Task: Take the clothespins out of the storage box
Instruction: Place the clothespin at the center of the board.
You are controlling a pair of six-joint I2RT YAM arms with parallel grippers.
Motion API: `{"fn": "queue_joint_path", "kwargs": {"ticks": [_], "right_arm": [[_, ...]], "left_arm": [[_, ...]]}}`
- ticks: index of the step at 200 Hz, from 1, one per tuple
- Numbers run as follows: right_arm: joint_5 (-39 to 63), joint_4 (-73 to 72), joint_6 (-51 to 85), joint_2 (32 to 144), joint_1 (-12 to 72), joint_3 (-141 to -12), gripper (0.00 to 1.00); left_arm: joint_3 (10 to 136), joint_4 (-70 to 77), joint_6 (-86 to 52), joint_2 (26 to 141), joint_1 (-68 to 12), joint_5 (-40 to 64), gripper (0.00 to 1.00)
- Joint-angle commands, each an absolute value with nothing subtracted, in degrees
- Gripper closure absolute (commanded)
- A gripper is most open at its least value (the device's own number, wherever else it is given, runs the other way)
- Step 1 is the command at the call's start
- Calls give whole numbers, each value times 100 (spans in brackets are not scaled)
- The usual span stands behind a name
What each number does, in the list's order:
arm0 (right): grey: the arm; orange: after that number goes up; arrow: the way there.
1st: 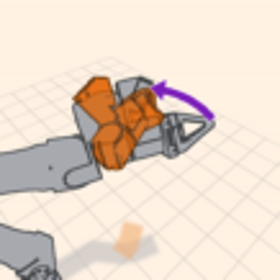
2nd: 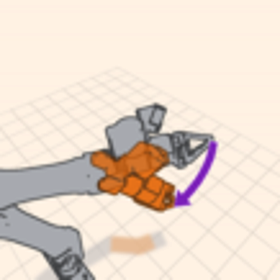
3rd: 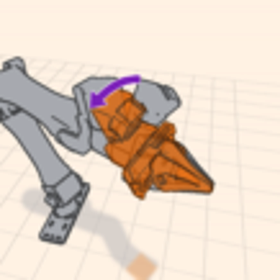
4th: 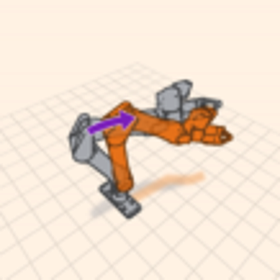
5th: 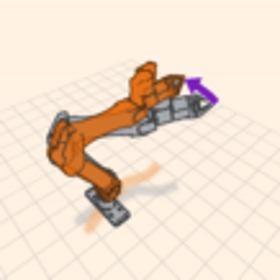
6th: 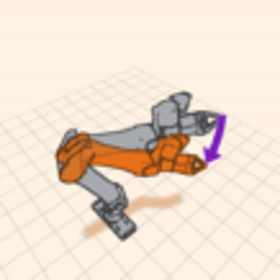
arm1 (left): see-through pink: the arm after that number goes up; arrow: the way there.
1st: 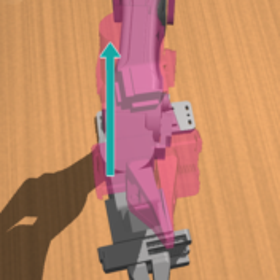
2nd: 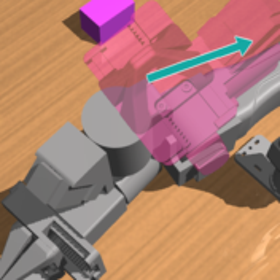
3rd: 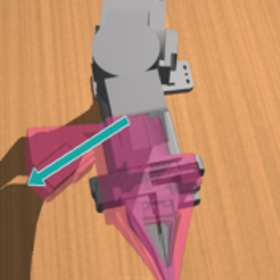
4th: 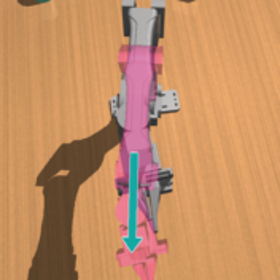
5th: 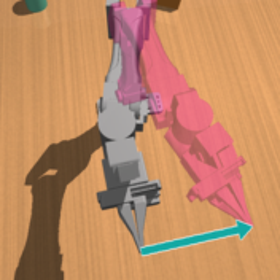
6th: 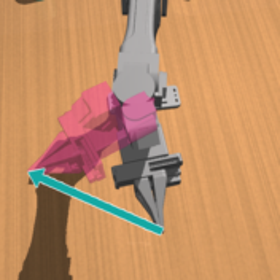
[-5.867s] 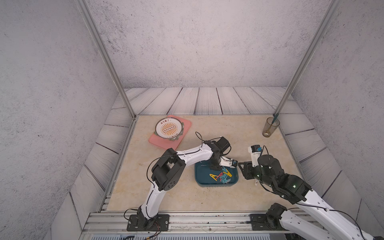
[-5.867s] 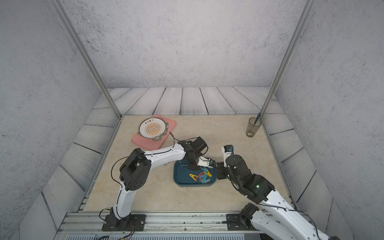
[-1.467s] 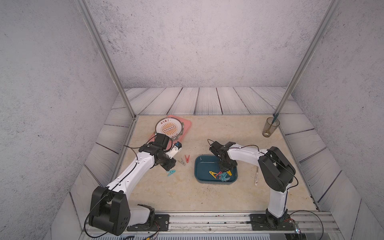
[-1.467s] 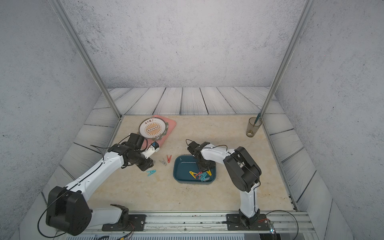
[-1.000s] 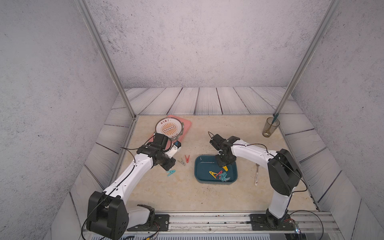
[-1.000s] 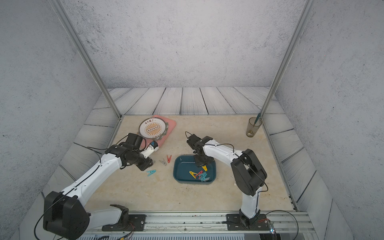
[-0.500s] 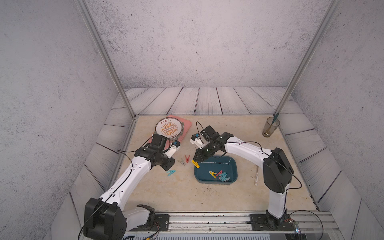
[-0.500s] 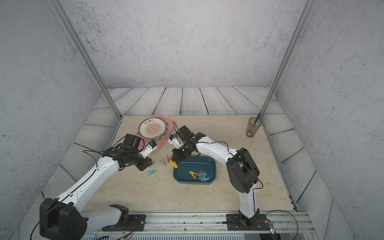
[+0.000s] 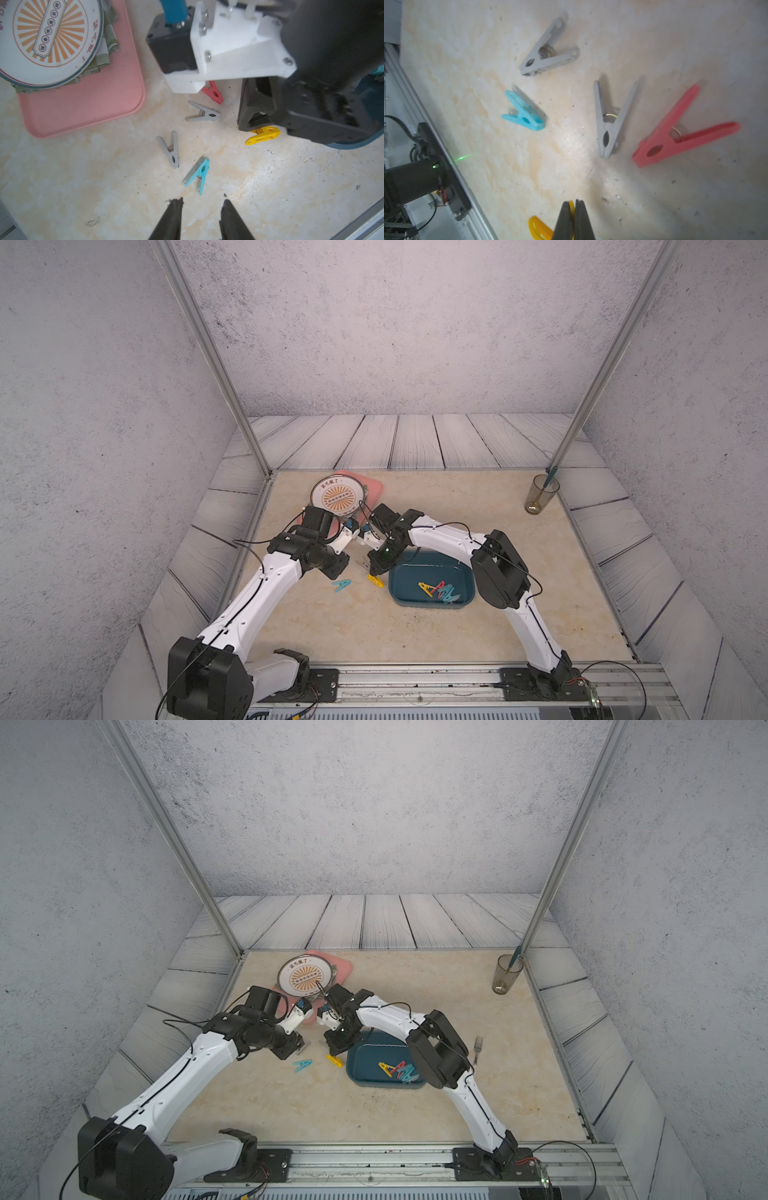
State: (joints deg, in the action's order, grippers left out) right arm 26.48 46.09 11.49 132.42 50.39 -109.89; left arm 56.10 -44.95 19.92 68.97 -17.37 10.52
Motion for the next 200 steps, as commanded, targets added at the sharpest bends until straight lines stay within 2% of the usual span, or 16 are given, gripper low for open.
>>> {"fn": "queue_joint_path", "kwargs": {"ticks": [1,27,101,141,170,200], "right_arm": [[2312,4955,1183,13696,5156,-11317,100],[2146,5031,1348,13828,5198,-11575,97],[1993,5550,1405,13075,5184,-11955,74],[1346,5955,1640,12327,5116,-11598,74],[434,6468,1887,11779,5058,-11139,74],[19,6813,1600,11374,4958,-10582,74]], "left_arm": [[5615,-4588,2006,6692,-1679,998,63],[5546,-4583,2026,6588,-1679,965,63],[5478,-4551,1960,6530,-1675,1010,63],[5471,-4540,1925,6530,-1675,1019,63],[5482,-4544,1885,6548,-1671,1054,63],[5461,-4535,1878,6582,-1670,1048,63]]}}
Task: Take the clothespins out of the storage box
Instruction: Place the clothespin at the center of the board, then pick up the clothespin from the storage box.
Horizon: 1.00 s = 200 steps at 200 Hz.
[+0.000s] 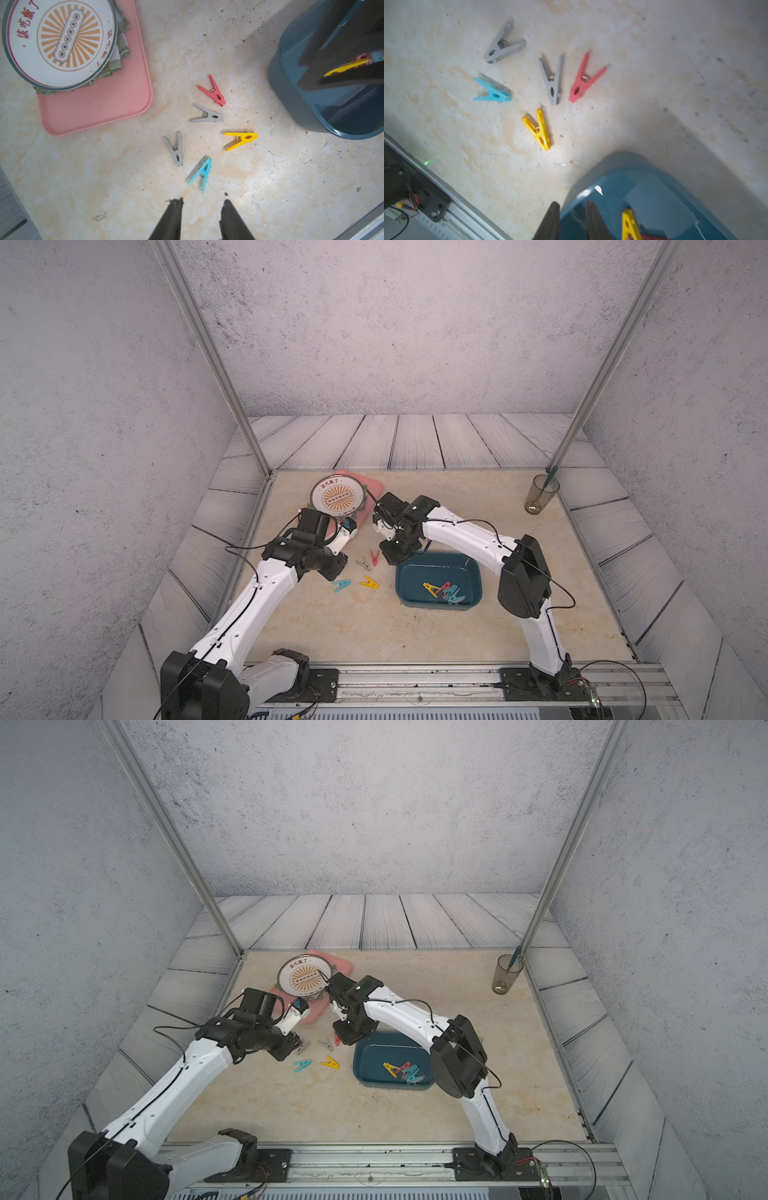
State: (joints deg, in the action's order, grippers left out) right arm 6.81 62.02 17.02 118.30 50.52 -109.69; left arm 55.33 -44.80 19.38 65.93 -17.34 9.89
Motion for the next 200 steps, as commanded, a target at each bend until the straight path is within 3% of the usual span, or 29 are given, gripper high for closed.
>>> {"fn": "queue_joint_path", "kwargs": {"ticks": [1,76,200], "right_arm": [[14,6821,1582,11365,4953,-10564,74],[417,7197,-176,11334,4794,-9745,70],[88,6578,-383,11920,4702,-9095,50]], "left_arm": [[5464,-4535,1875,6583,-1670,1047,63],[5443,-4491,1855,6653,-1670,1072,63],[5388,-4465,1835,6677,-1661,1020,63]]}}
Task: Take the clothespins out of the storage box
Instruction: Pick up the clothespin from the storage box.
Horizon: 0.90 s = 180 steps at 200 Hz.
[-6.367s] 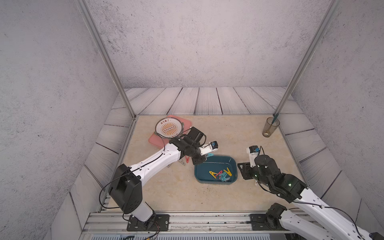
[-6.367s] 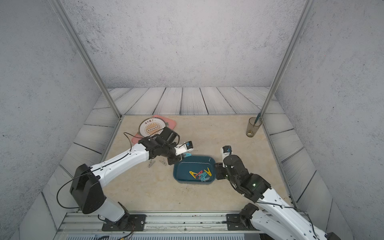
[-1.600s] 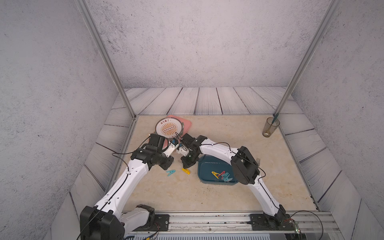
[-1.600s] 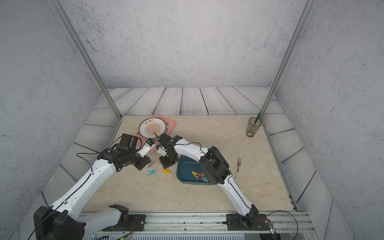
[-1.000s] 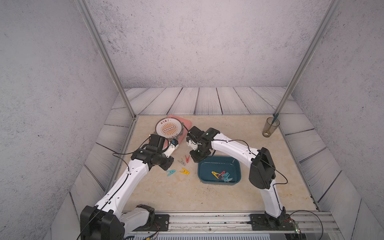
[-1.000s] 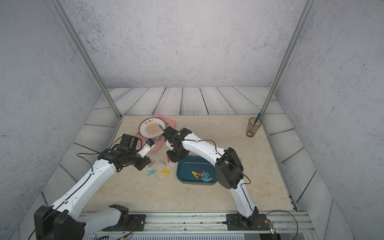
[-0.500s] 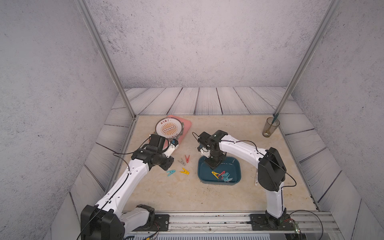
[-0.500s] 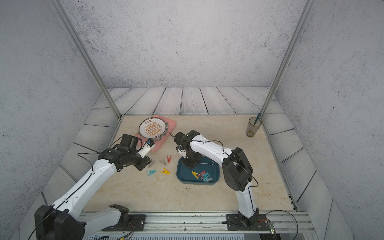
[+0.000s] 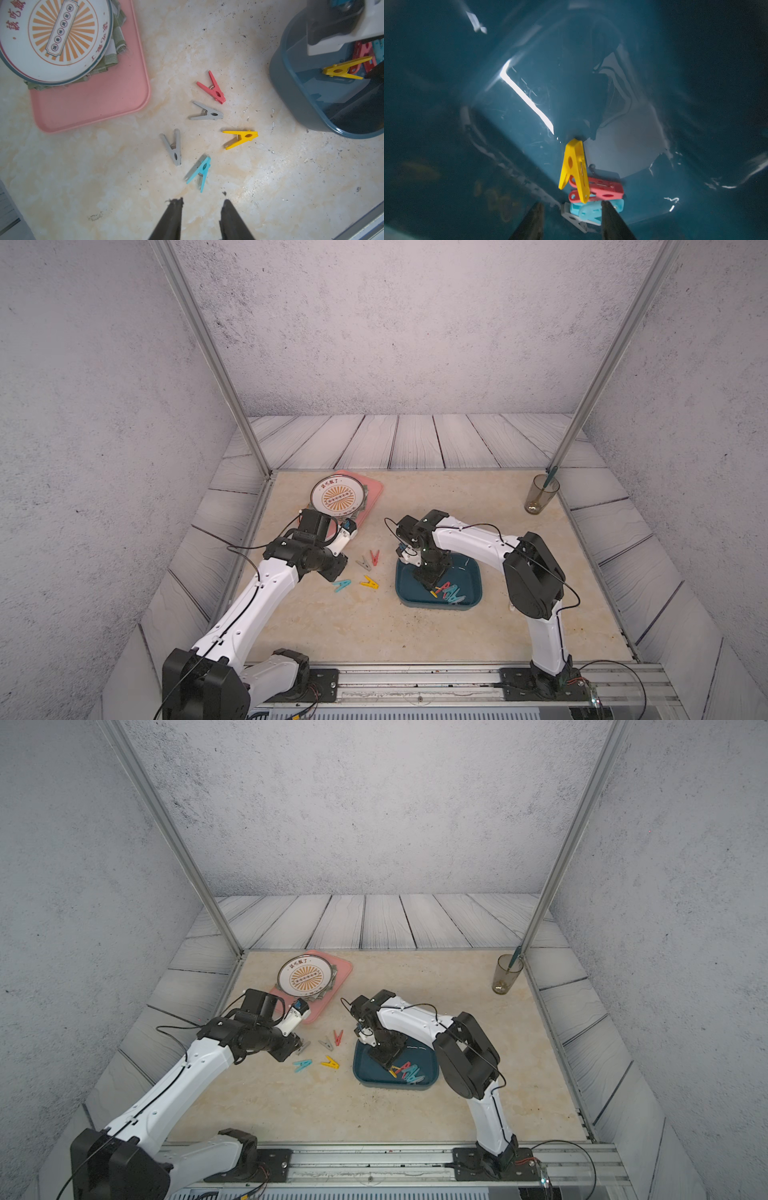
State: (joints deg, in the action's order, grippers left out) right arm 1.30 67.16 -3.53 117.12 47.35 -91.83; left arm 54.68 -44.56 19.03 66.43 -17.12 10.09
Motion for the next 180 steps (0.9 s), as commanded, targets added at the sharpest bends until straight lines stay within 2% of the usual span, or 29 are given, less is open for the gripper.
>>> {"fn": "queue_joint_path", "kwargs": {"ticks": [1,49,65,146,180], "right_arm": [[83,6567,-380,11923,4702,-9096,49],[101,6290,-265,12127,4667,-8950,49],[122,6229,-262,12172,4658,-8913,52],[299,6161,-278,12065,4580,-8848,78],[333,6230,-264,11674,4515,-8998,82]], "left_arm": [[5392,-4465,1836,6679,-1661,1020,63],[5397,-4465,1837,6688,-1652,1011,63],[5395,-4452,1836,6688,-1644,1020,63],[5355,-4436,1819,6646,-1626,1011,63],[5343,-4421,1819,6636,-1617,1019,63]]}}
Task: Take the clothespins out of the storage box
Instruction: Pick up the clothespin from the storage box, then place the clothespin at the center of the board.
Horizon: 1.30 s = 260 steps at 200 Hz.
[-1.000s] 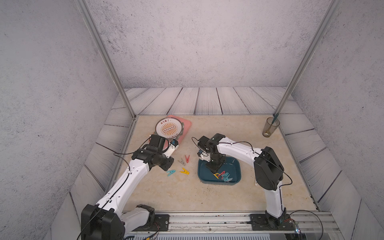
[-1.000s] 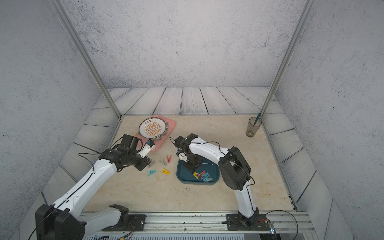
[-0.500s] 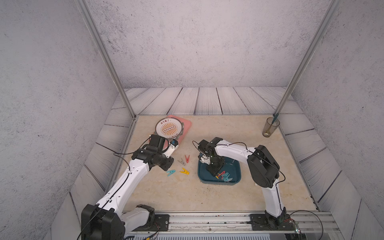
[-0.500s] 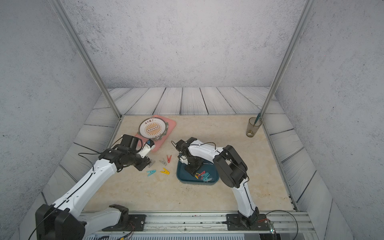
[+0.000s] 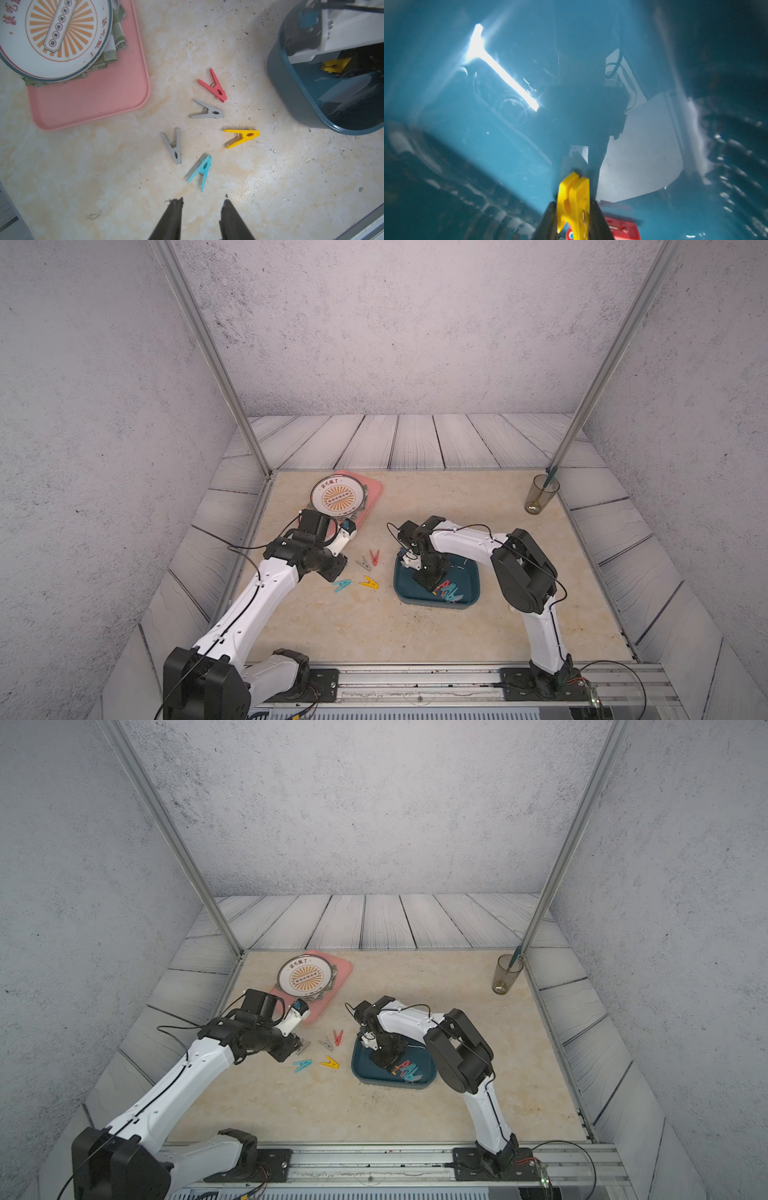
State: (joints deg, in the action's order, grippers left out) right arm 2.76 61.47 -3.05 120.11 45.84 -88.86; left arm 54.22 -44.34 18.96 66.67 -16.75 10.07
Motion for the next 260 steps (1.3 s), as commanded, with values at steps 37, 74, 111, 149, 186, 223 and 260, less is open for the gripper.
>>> {"fn": "queue_joint_path", "kwargs": {"ticks": [37,74,111,149,186,223,260], "right_arm": [[426,6491,-210,11346,4430,-9358,85],[939,6527,-139,11071,4428,-9695,85],[2420,6067,-127,10993,4553,-9914,84],[3184,5386,-75,11313,4978,-10038,84],[2880,5345,-90,12075,5519,-10664,84],[2665,5313,53,12808,5708,-11108,83],[2470,5377,131,13344,5766,-11374,82]], "left_arm": [[5341,-4401,1808,6636,-1617,1013,63],[5321,-4377,1767,6592,-1600,969,63],[5275,-4342,1683,6574,-1549,949,63],[5216,-4293,1635,6509,-1384,889,63],[5129,-4206,1600,6443,-1104,844,63],[5145,-4131,1497,6403,-742,797,63],[5151,-4089,1402,6324,-616,686,63]]}}
